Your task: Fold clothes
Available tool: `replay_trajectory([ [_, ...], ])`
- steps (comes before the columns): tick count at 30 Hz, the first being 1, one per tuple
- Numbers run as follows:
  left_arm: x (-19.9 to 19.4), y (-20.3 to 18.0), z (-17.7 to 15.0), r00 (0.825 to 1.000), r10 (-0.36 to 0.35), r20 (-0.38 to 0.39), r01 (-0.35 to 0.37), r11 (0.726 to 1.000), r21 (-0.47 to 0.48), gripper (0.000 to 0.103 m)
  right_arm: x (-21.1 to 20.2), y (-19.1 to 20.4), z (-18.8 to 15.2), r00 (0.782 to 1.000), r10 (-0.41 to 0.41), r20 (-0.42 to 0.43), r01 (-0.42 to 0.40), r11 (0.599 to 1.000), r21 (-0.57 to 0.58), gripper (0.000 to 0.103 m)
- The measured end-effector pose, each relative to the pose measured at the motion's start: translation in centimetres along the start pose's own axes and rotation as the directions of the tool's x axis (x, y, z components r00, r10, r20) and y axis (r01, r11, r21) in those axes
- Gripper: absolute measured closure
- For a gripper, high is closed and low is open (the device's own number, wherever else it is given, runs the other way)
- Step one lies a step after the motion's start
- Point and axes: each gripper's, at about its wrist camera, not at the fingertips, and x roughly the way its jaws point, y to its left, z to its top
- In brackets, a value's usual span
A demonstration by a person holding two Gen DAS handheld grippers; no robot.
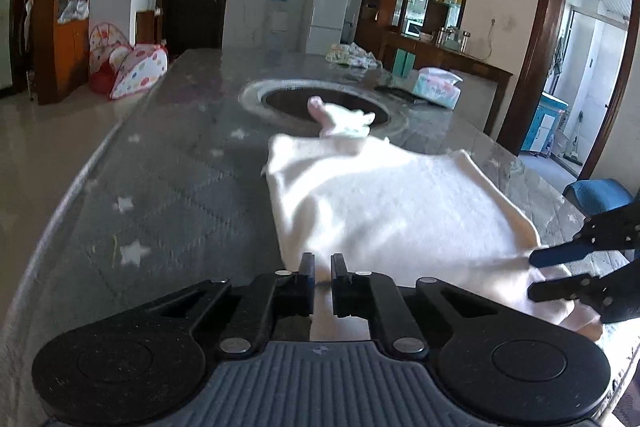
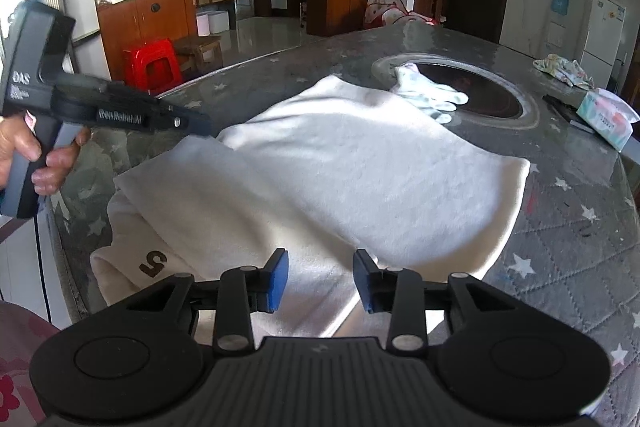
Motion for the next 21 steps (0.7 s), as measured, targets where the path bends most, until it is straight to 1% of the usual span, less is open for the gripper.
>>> replay_trajectory([
  [3,0.0,-0.6,0.9,1.0,-0.016,-0.002,0.016,1.0,0.022,0.093,0.4,-0.1,-0.1,1.0,0.001,-0.013,-0.001,1.0,-0.001,0.067],
  [6,1.1,-0.4,2.0,0.999,-0.021,-0.032,0.021,1.0,0.0,0.092,0.6,-0.2,-0.1,1.0,0.003,-0.019,-0.003,1.0,-0.001,0.066],
  [9,3.1,0.0,3.3,0.997,-0.037,-0.063,0.035,0.999,-0.024,0.092,0.6,-0.2,-0.1,1.0,0.005,-0.02,-0.006,1.0,-0.004,0.066],
  [13,6.4,0.4,5.3,0.993,-0.062,-0.104,0.057,0.997,-0.056,0.092,0.7,-0.3,-0.2,1.0,0.014,-0.023,-0.014,1.0,0.0,0.063],
  [14,7.4,0.5,5.9,0.991,-0.071,-0.117,0.064,0.996,-0.062,0.09,0.7,-0.3,-0.2,1.0,0.017,-0.023,-0.017,1.0,0.0,0.062],
  [17,10.2,0.2,7.2,0.988,-0.059,-0.14,0.051,0.997,-0.059,0.088,0.8,-0.4,-0.2,0.999,0.023,-0.025,-0.023,1.0,0.0,0.061],
  [19,12.0,0.0,7.9,0.986,-0.064,-0.152,0.056,0.997,-0.059,0.087,0.8,-0.4,-0.2,0.999,0.029,-0.026,-0.029,1.0,0.002,0.06],
  [21,13.9,0.1,8.4,0.983,-0.067,-0.169,0.055,0.996,-0.075,0.084,0.8,-0.5,-0.2,0.999,0.035,-0.026,-0.034,0.999,0.003,0.059],
])
